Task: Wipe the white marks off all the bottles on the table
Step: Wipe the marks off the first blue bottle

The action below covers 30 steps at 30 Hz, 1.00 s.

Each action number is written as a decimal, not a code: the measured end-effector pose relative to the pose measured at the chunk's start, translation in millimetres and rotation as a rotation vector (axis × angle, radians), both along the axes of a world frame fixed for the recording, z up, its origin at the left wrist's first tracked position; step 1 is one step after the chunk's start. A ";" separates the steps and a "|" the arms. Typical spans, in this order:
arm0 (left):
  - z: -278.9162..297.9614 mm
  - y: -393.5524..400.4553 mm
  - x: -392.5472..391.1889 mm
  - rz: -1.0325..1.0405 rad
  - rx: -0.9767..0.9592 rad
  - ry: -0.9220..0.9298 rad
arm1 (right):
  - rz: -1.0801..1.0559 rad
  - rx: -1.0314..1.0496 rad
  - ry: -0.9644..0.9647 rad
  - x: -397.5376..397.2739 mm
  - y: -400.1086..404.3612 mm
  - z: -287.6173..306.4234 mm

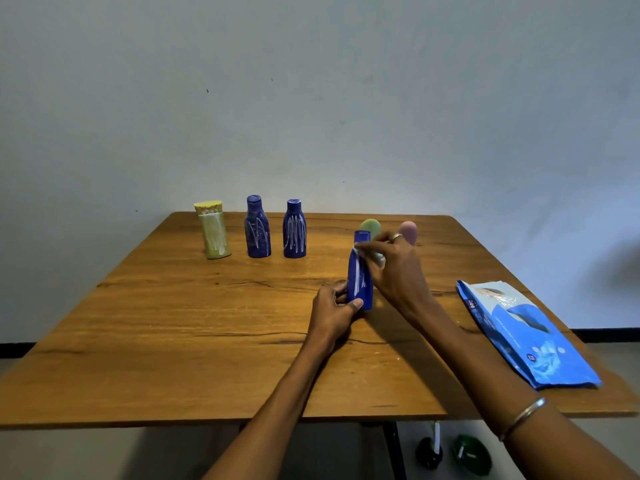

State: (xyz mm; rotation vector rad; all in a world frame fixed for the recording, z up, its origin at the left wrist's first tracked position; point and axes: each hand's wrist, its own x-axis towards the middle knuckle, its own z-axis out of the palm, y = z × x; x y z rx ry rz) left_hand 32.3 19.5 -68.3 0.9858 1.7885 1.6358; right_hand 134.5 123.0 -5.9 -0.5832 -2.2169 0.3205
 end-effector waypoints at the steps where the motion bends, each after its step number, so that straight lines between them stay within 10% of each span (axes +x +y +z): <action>1: 1.1 -0.4 0.4 -0.008 -0.004 -0.011 | 0.016 0.003 -0.037 2.7 -1.7 -6.1; 30: -6.7 9.3 -1.0 0.110 -0.041 0.015 | -0.064 0.143 -0.340 -16.3 -2.1 45.9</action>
